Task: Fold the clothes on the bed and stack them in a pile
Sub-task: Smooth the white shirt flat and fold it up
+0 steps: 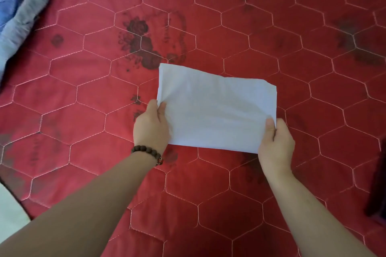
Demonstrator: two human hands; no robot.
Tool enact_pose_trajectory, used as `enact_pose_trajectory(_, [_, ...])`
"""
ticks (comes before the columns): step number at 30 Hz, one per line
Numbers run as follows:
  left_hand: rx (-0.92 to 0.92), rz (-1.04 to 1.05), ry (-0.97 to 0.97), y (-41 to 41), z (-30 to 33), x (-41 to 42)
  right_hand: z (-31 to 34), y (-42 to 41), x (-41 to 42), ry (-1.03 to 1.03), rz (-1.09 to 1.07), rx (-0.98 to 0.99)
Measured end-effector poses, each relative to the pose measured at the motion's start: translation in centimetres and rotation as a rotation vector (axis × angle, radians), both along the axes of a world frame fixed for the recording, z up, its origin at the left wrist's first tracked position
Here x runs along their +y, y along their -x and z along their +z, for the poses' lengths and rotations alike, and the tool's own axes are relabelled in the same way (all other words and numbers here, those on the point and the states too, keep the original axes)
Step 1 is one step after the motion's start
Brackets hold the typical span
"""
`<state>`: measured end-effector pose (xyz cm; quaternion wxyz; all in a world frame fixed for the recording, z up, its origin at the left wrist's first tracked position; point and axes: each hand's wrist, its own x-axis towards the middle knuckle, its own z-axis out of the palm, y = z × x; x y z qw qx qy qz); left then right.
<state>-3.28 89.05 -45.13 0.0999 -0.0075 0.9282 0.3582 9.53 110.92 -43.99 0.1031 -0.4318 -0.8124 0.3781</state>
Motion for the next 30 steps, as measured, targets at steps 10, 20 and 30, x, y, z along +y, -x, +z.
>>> enact_pose_trajectory(10, [-0.044,0.004,-0.011,3.2,-0.3,-2.1,-0.7,-0.6,0.5,0.026,-0.048,-0.113])
enact_pose_trajectory(20, [-0.743,0.167,-0.479,-1.0,2.2,-7.1,1.3,-5.2,-0.2,0.682,-0.272,-0.111])
enact_pose_trajectory(30, [-0.557,0.334,-0.554,-1.8,0.4,-4.9,1.3,-3.5,-1.2,1.017,-0.617,0.184])
